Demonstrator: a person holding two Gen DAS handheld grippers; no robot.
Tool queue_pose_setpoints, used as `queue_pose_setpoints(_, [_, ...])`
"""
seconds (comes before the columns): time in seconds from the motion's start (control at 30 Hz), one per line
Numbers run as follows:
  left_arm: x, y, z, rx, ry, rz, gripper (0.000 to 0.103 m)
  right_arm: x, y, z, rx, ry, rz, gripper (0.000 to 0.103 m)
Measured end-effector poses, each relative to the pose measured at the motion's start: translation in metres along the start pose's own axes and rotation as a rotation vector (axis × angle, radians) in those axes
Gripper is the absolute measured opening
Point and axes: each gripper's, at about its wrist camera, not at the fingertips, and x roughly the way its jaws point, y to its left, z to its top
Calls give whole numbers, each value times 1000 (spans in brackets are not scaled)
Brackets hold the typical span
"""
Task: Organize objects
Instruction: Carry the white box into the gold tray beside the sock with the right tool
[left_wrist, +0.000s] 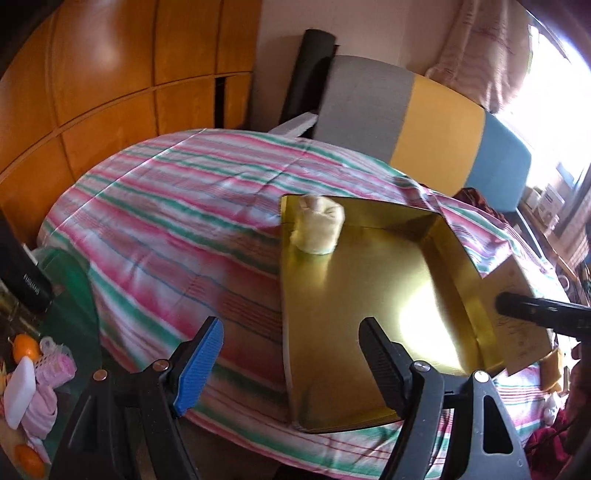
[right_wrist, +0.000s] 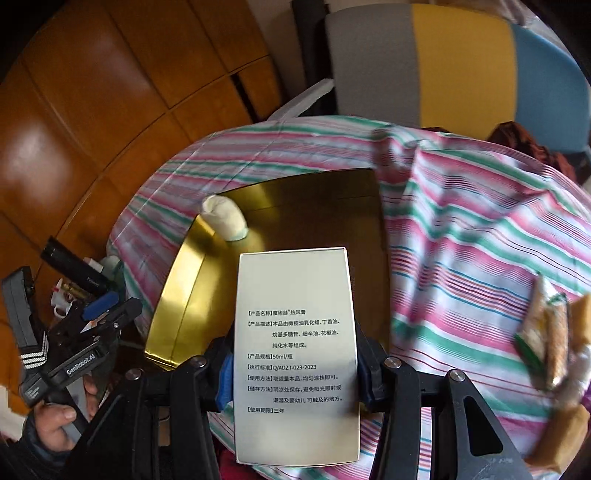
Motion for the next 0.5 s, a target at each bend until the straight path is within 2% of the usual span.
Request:
queue_pose_setpoints(0.2, [2, 26, -3, -65, 20, 9, 76, 57, 25, 16, 30, 100, 72, 51])
queue_pose_setpoints(0.37, [6, 35, -2, -88, 24, -8, 76, 101, 37, 32, 119, 162, 124, 51])
queue_pose_setpoints(0.5, [12, 42, -4, -113, 46, -17, 76, 130, 50, 47, 174, 197, 125, 51])
